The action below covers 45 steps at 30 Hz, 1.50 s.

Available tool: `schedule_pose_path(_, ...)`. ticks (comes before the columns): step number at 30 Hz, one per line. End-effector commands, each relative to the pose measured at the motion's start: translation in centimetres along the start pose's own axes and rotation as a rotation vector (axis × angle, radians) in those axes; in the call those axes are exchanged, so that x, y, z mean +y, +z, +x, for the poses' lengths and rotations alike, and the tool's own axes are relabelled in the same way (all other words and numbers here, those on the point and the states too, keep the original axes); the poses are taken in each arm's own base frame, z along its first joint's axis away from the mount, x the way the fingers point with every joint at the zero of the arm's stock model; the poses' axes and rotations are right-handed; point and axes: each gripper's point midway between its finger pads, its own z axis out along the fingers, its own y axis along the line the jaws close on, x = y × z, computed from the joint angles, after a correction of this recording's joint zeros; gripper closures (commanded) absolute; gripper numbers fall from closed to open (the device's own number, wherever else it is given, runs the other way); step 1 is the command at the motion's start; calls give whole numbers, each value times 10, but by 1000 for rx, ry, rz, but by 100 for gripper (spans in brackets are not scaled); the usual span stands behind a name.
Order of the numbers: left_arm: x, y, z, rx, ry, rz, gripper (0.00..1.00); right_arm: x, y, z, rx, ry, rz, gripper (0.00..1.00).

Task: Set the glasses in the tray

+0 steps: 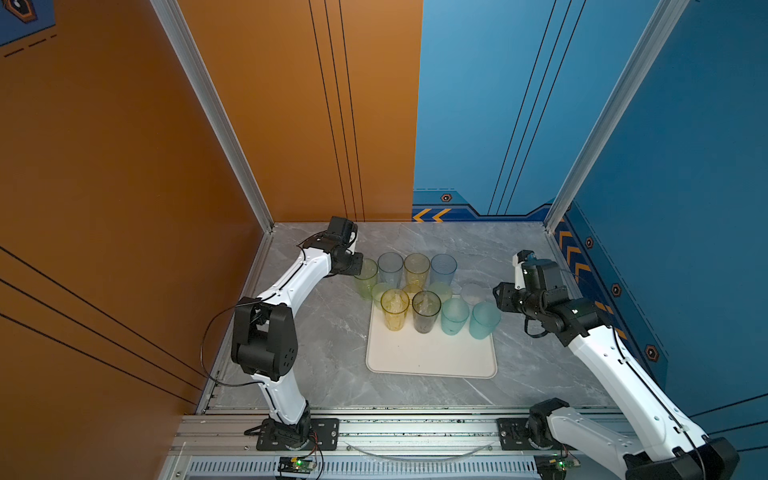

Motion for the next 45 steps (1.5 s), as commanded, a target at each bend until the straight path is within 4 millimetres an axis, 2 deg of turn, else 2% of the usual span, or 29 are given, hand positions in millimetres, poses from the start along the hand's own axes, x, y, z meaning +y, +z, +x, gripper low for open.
schedule_pose_path(1,-1,5,4,42,28,-12,88,1,5,1,8,11,-8,51)
schedule_pose_path(5,0,9,7,62,37,-20,90,2,6,1,10,11,-9,51)
schedule_pose_path(10,1,9,7,69,51,-43,98,3,7,0,11,10,-12,51)
schedule_pose_path(17,6,-3,7,62,69,-82,100,4,10,-1,15,9,-17,51)
schedule_pose_path(24,8,-23,9,47,79,-104,100,8,10,1,19,13,-41,51)
schedule_pose_path(34,1,-74,23,-9,97,-139,100,19,15,8,32,7,-90,51)
schedule_pose_path(38,-5,-96,42,-11,100,-139,100,25,16,11,39,-6,-104,51)
schedule_pose_path(45,-21,-151,80,-44,144,-133,100,30,16,13,35,-14,-115,51)
